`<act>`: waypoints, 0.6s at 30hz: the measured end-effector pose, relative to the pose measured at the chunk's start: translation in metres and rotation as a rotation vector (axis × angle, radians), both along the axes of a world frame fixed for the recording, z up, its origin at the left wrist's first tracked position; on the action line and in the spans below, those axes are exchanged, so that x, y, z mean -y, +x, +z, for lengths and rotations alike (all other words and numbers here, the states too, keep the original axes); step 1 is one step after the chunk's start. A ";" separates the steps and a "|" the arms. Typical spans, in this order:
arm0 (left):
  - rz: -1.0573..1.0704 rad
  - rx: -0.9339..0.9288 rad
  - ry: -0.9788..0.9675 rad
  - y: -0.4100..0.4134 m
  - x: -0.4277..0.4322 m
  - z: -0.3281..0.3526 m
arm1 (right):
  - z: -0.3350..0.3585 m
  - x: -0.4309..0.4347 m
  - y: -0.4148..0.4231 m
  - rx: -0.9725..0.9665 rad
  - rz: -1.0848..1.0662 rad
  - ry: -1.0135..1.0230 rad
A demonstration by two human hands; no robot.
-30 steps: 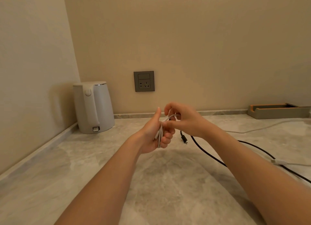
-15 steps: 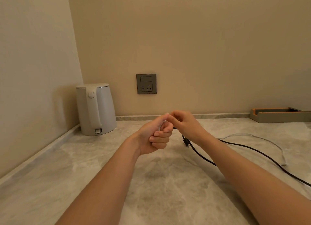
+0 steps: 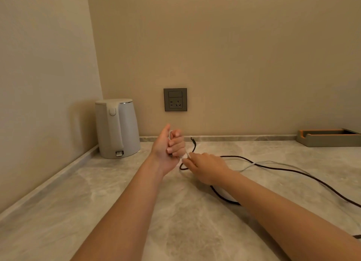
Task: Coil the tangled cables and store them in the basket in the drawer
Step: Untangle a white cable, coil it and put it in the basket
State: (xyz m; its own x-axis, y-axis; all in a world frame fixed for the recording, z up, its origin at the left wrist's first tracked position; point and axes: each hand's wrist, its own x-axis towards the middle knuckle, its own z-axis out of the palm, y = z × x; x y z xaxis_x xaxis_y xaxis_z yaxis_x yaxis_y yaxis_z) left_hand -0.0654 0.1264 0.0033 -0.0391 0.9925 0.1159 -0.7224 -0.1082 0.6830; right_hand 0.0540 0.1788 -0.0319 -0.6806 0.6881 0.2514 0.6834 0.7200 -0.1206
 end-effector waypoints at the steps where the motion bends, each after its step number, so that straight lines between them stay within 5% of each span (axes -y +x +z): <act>1: 0.055 0.028 -0.004 -0.003 0.000 0.001 | 0.000 0.004 -0.002 0.053 0.027 0.059; 8: 0.373 0.150 -0.069 -0.014 -0.004 0.002 | 0.018 0.025 0.006 0.300 0.126 0.344; 18: 0.643 0.063 -0.092 -0.001 -0.007 0.001 | 0.051 0.043 0.023 0.328 0.178 0.352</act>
